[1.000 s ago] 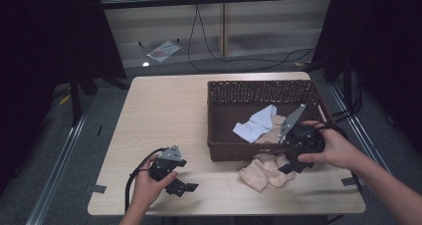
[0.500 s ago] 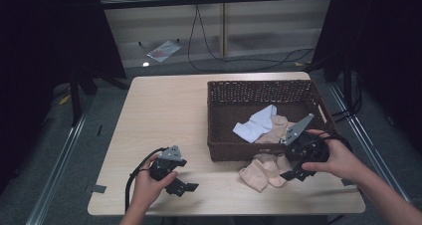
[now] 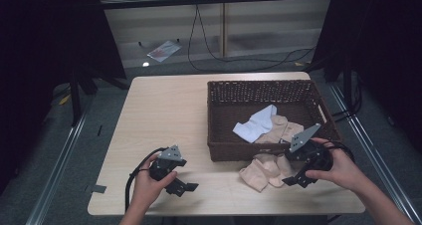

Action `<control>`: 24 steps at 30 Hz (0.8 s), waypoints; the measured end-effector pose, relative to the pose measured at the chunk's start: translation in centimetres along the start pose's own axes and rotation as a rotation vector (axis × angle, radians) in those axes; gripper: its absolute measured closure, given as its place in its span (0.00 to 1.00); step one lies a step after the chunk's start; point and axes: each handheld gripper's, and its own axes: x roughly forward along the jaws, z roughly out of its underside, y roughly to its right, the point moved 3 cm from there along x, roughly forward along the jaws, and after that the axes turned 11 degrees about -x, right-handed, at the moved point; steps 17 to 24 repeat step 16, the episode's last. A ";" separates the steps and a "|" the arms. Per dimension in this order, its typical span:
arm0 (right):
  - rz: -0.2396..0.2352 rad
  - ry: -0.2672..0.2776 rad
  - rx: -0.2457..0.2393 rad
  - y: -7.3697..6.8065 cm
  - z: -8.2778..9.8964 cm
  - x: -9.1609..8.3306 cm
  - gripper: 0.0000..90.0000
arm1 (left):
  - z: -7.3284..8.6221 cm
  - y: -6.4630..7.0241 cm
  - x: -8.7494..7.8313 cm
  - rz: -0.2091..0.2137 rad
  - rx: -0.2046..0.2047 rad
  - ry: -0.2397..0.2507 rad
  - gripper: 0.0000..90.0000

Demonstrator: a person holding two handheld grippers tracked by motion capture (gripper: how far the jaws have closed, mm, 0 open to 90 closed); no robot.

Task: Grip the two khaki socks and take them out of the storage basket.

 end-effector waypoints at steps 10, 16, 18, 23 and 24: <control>0.009 0.034 0.005 -0.6 1.2 0.9 0.08 | -0.1 0.0 0.0 -0.001 0.002 -0.004 0.04; 0.006 0.024 0.023 -0.7 1.4 1.5 0.08 | -0.1 0.0 0.0 -0.002 0.005 -0.007 0.04; 0.006 0.024 0.023 -0.7 1.4 1.5 0.08 | -0.1 0.0 0.0 -0.002 0.005 -0.007 0.04; 0.006 0.024 0.023 -0.7 1.4 1.5 0.08 | -0.1 0.0 0.0 -0.002 0.005 -0.007 0.04; 0.006 0.024 0.023 -0.7 1.4 1.5 0.08 | -0.1 0.0 0.0 -0.002 0.005 -0.007 0.04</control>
